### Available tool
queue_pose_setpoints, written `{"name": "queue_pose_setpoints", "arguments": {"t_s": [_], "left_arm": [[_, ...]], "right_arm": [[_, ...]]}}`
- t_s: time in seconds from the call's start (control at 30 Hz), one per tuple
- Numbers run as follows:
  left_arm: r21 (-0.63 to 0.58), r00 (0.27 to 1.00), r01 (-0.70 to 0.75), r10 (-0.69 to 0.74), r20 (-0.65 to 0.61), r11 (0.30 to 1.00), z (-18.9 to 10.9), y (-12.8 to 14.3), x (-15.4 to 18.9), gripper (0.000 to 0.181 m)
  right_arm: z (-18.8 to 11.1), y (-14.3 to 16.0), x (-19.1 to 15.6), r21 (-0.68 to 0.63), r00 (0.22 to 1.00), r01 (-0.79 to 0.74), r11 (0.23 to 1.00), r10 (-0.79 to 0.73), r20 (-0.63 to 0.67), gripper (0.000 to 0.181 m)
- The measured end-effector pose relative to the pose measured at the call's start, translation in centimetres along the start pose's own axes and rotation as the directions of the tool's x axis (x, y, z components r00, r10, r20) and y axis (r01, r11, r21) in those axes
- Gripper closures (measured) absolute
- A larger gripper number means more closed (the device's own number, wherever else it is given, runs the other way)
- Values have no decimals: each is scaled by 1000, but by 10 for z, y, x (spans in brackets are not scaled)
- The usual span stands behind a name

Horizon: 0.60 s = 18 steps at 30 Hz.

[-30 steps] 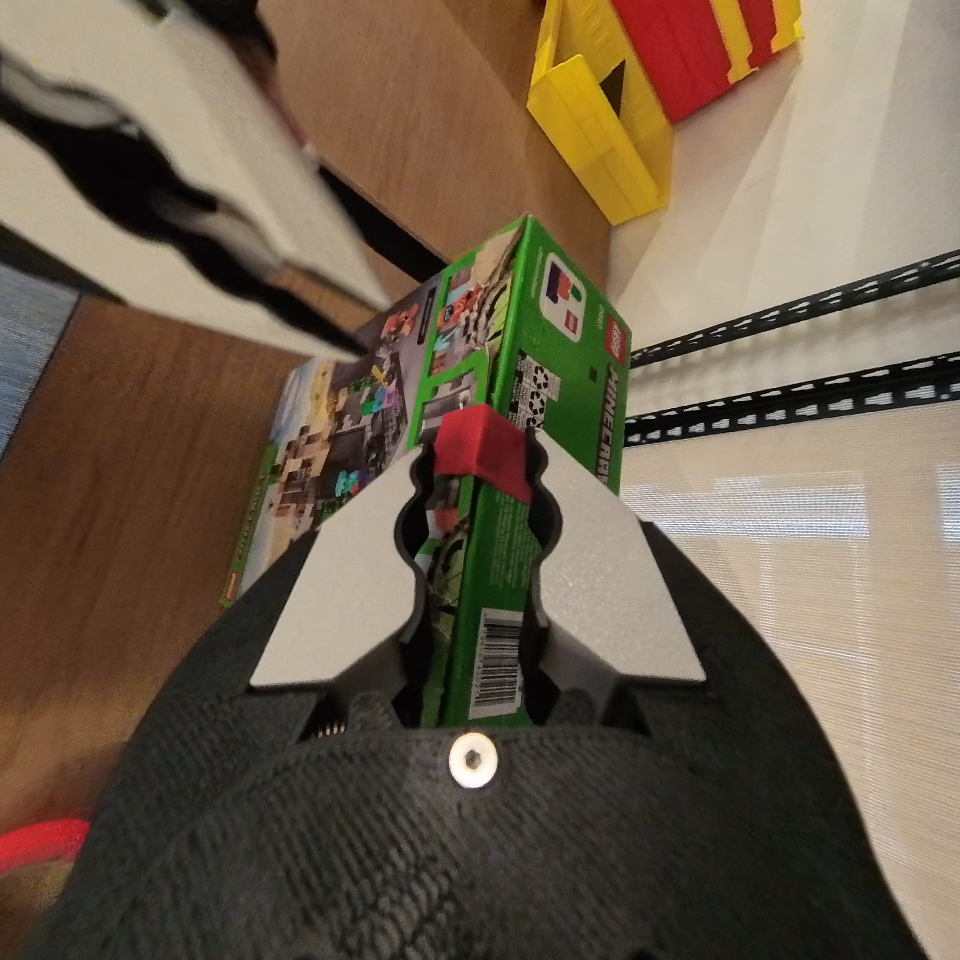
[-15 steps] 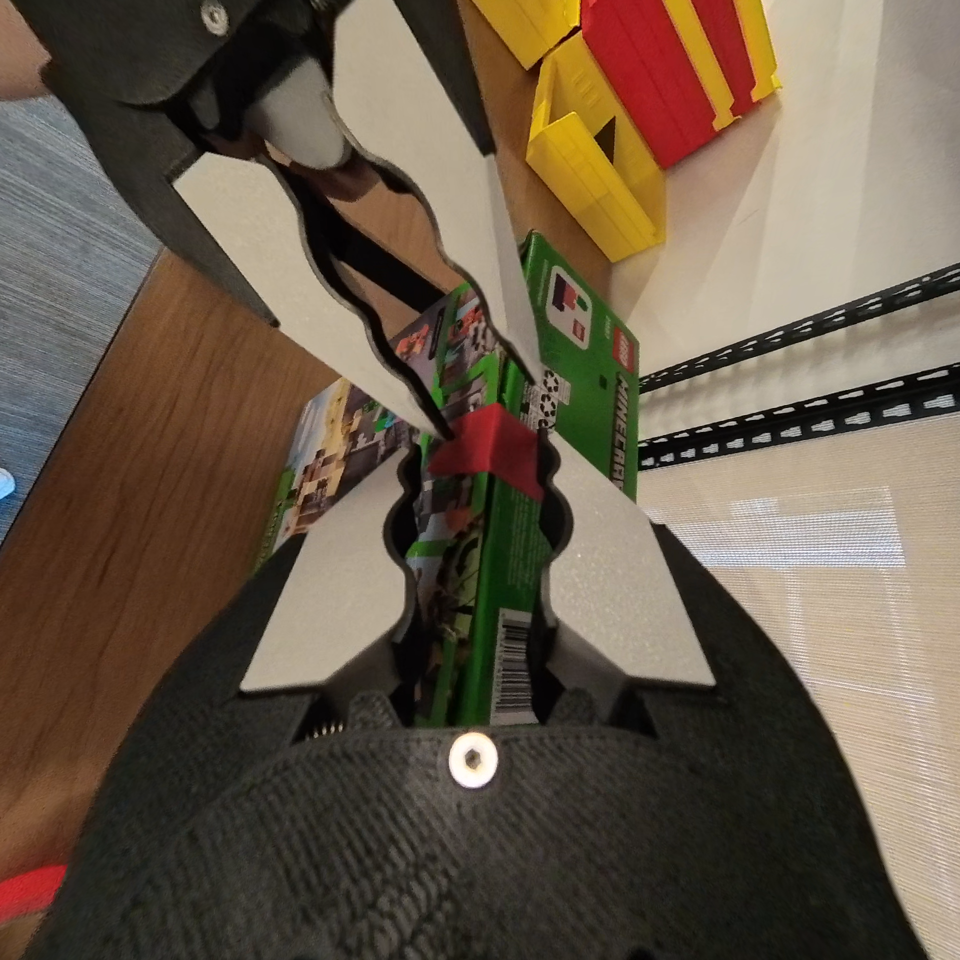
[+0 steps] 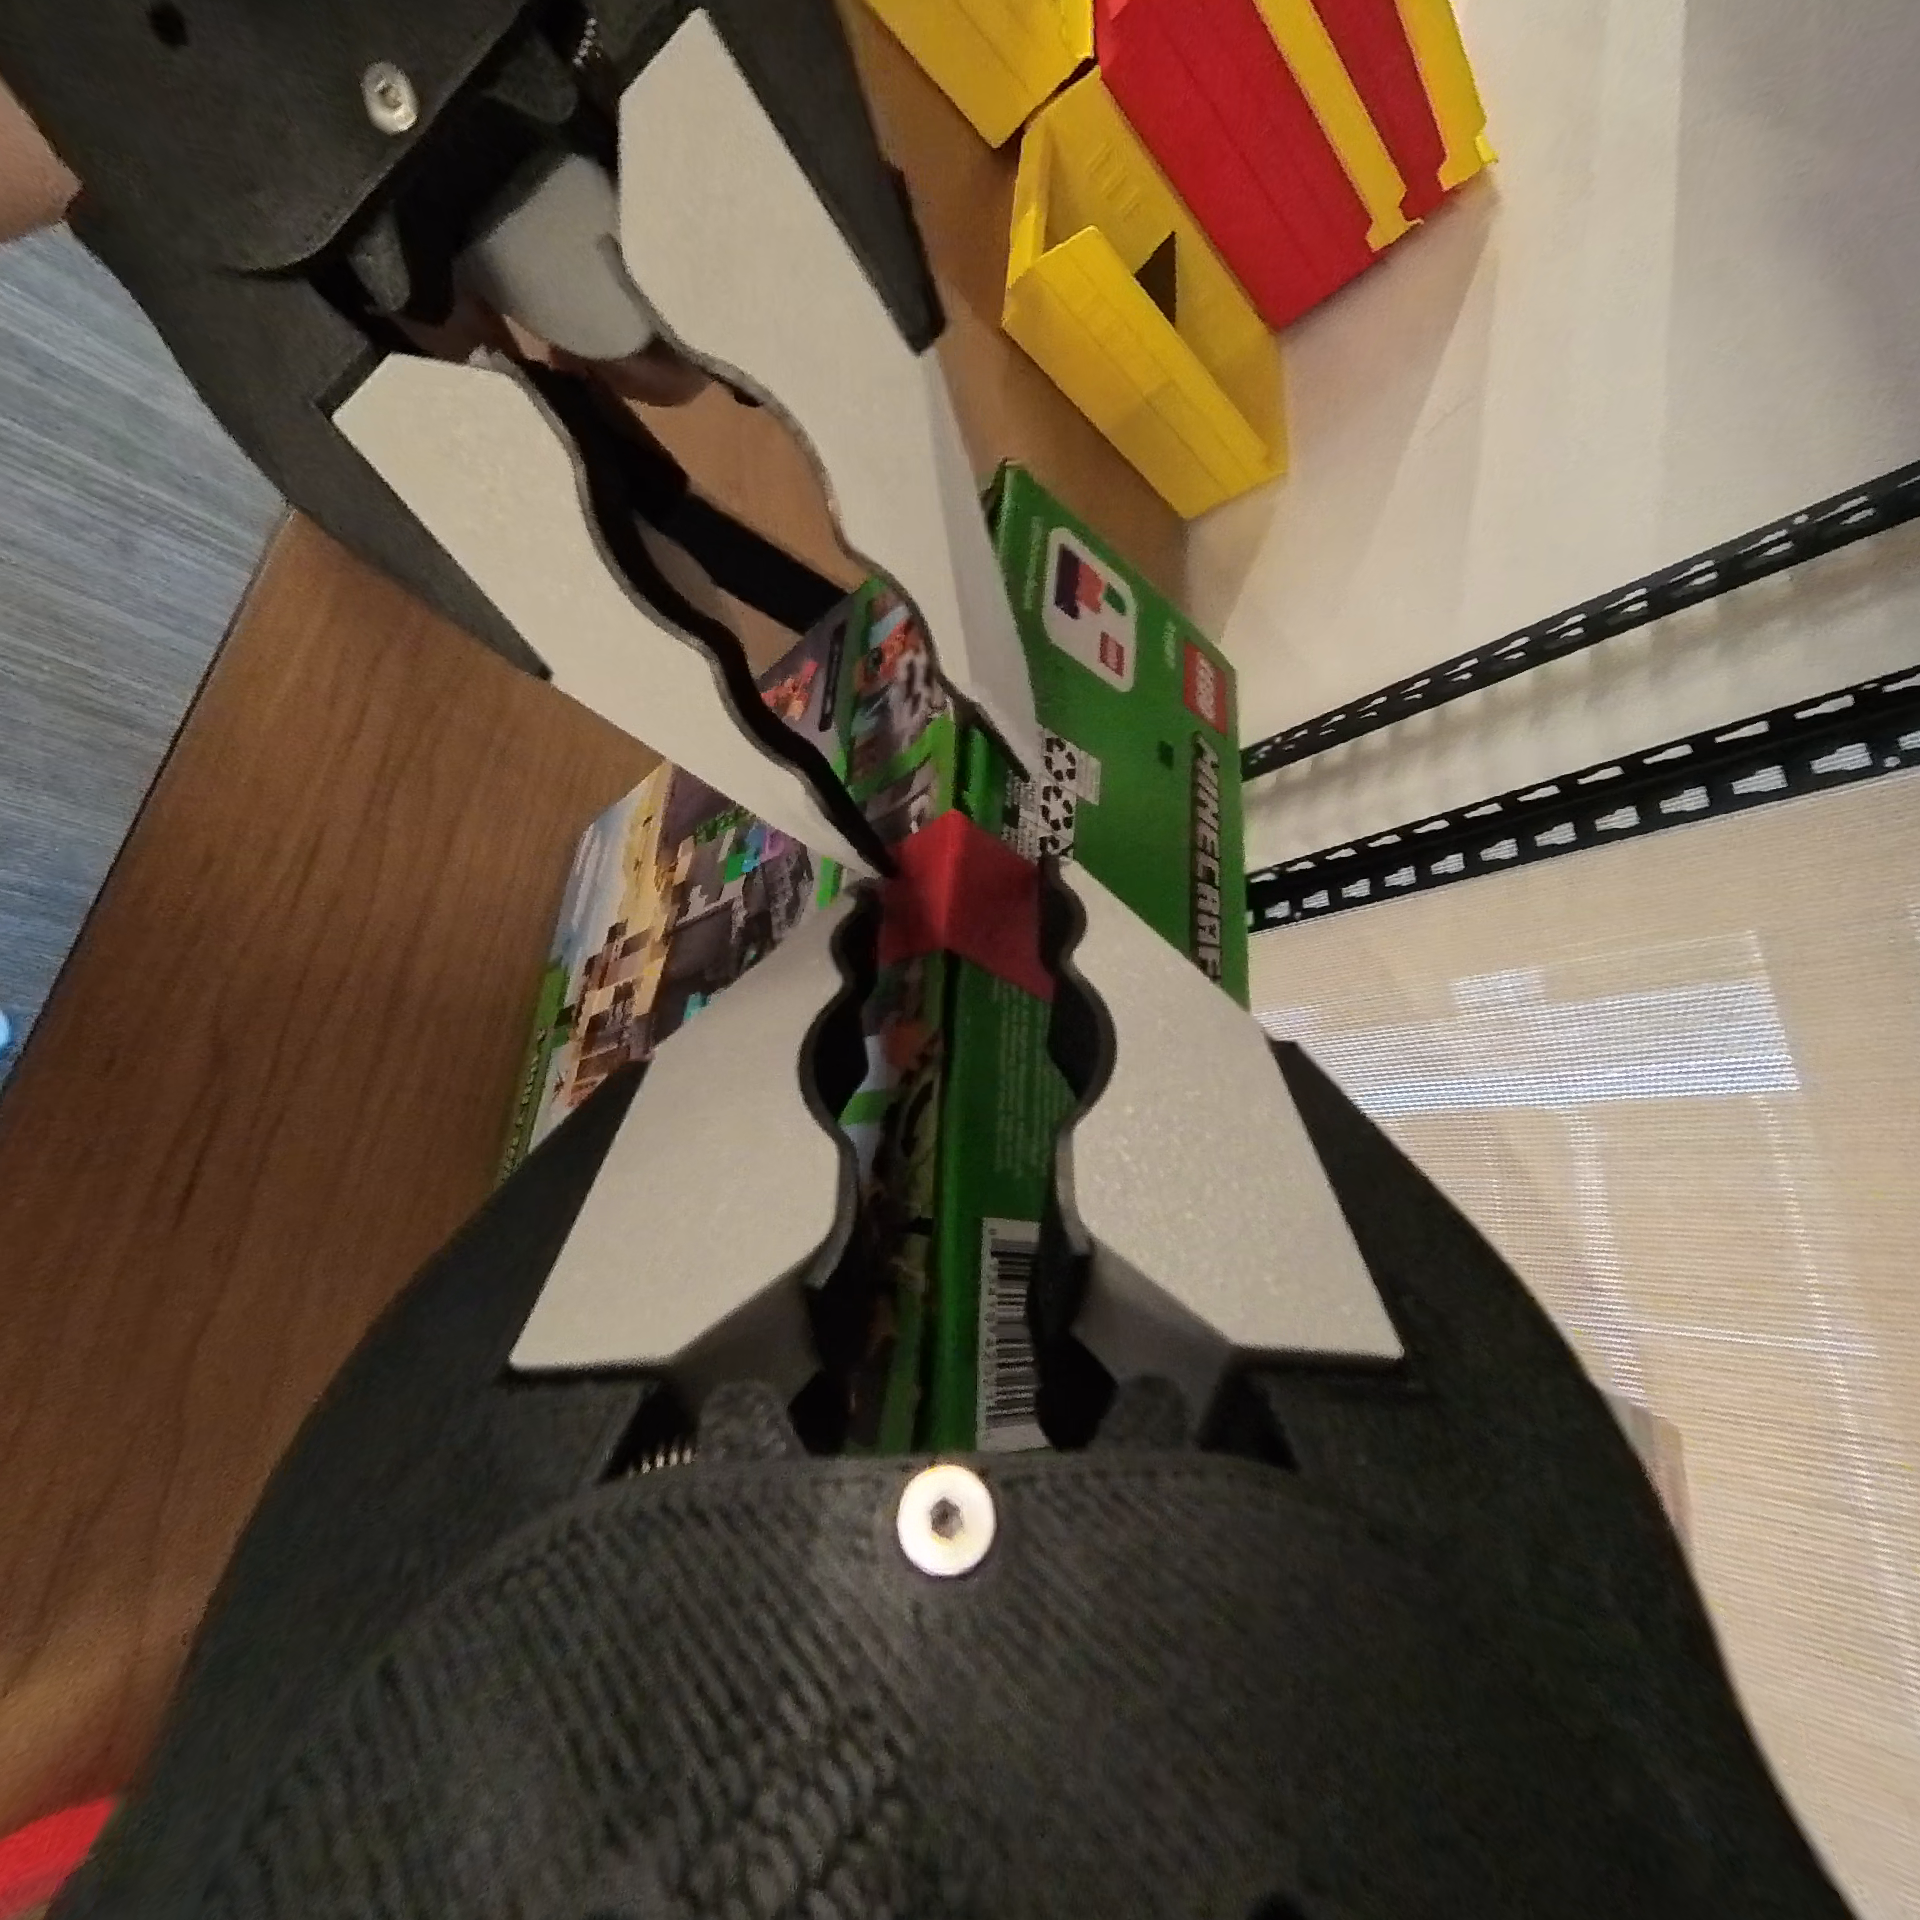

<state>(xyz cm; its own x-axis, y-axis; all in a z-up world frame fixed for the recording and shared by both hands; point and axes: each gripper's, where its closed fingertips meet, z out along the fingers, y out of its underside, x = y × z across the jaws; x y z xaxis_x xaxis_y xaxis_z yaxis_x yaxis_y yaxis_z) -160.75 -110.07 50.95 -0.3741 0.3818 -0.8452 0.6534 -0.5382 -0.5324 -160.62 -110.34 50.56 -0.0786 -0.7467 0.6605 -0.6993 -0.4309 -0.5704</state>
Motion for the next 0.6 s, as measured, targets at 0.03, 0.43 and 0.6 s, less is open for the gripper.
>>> {"name": "queue_pose_setpoints", "arguments": {"t_s": [0.03, 0.43, 0.6], "left_arm": [[-2, 1000, -7, 7, 4, 1000, 0, 0, 0, 154], [22, 999, 50, -50, -12, 999, 0, 1, -5, 162], [37, 995, 88, -87, -42, 995, -1, -1, -4, 161]], "right_arm": [[0, 0, 1, 7, 1000, -16, 1000, 16, 1, 153], [-2, 1, 3, 34, 1000, -26, 999, 26, 3, 158], [-4, -1, 3, 58, 998, -58, 997, 56, 30, 157]]}}
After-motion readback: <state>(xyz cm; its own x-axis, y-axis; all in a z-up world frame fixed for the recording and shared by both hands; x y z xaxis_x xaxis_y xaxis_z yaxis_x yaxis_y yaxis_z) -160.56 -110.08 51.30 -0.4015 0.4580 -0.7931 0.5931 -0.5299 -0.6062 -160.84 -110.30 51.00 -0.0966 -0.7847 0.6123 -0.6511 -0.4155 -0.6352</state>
